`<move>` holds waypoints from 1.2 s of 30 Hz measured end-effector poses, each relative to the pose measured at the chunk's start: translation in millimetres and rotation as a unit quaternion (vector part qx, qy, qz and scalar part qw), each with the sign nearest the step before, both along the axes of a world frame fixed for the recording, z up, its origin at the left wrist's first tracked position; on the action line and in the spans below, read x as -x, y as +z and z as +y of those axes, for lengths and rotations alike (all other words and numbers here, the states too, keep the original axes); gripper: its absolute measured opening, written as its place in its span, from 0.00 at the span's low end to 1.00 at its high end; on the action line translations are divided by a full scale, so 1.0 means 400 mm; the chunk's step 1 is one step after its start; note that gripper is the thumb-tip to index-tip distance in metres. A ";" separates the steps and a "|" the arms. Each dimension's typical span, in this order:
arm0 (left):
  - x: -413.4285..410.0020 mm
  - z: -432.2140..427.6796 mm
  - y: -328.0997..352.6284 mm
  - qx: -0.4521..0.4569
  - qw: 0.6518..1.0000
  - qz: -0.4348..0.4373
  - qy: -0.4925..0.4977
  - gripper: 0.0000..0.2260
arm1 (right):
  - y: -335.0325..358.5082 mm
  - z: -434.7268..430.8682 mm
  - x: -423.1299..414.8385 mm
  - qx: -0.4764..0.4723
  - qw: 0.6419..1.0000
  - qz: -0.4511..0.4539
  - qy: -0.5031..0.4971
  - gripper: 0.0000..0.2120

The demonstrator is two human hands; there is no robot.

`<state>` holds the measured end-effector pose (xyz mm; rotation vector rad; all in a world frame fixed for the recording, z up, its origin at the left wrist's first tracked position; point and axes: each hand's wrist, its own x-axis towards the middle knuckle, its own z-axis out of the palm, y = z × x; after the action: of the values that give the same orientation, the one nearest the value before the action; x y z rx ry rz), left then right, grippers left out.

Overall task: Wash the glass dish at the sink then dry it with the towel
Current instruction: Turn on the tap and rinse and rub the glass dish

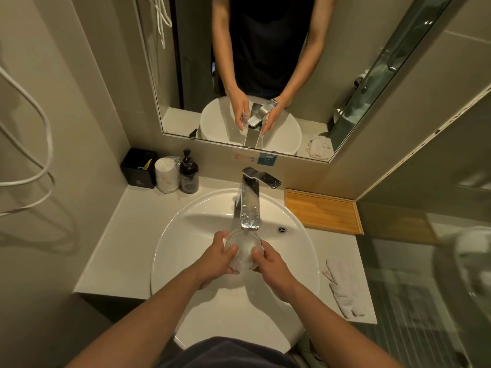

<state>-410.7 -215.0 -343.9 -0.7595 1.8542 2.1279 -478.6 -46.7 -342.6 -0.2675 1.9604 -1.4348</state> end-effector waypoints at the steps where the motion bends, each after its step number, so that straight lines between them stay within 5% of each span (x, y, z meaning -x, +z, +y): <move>1: 0.001 0.001 0.002 -0.011 1.000 -0.008 -0.007 0.14 | 0.003 0.001 0.000 0.000 1.000 -0.006 0.009 0.16; 7: 0.012 -0.004 0.000 0.047 0.999 -0.005 -0.006 0.11 | 0.005 0.003 0.010 -0.002 1.000 0.009 -0.002 0.19; 14: 0.016 -0.003 0.004 -0.041 0.999 -0.013 0.009 0.12 | 0.002 0.006 -0.008 0.008 1.000 -0.014 -0.024 0.16; 18: 0.021 -0.019 0.021 0.030 0.999 -0.014 -0.013 0.01 | 0.009 0.003 0.002 0.008 1.000 0.010 -0.025 0.20; 23: 0.010 -0.013 0.023 0.005 0.999 -0.029 -0.034 0.17 | 0.038 -0.004 0.005 0.008 0.999 0.042 -0.011 0.16; 32: -0.015 0.009 0.042 0.030 0.999 -0.007 -0.042 0.14 | 0.017 0.029 0.001 0.035 0.997 -0.070 -0.012 0.26; 36: -0.029 0.012 0.039 0.043 0.999 0.009 -0.021 0.12 | 0.041 0.055 0.011 -0.026 0.998 -0.006 0.055 0.26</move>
<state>-398.9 -210.2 -328.4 -0.7145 1.9631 2.0477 -482.8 -24.7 -326.2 -0.3367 1.9390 -1.3116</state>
